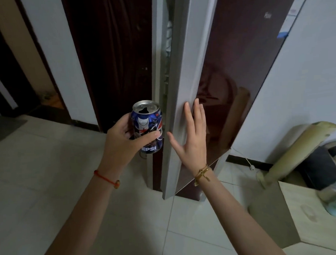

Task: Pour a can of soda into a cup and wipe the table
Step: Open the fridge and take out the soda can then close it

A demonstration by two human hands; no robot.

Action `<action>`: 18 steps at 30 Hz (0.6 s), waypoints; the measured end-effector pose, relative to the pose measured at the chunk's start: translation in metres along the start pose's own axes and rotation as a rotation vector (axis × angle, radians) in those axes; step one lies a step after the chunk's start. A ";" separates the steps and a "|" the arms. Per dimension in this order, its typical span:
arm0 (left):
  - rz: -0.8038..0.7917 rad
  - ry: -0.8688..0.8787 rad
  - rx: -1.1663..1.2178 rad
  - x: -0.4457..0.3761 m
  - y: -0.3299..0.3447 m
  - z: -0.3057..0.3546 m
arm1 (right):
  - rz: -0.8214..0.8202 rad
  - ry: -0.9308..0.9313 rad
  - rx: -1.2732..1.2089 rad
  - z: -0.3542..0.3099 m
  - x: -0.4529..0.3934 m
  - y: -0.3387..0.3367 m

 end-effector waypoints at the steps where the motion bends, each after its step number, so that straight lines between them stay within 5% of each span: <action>1: -0.008 0.004 0.005 -0.009 -0.008 -0.001 | 0.007 0.006 0.014 0.000 -0.005 0.010; 18: -0.101 -0.043 -0.004 -0.138 -0.083 -0.025 | -0.130 0.097 0.163 0.035 -0.074 0.146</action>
Point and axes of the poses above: each hand's wrist, its own x-axis away from the middle knuckle, its own y-axis out of the palm, z = x × y, the point moved 7 cm from there along -x, towards the middle knuckle, and after that the axes turned 14 degrees about -y, right-handed, at the moved point
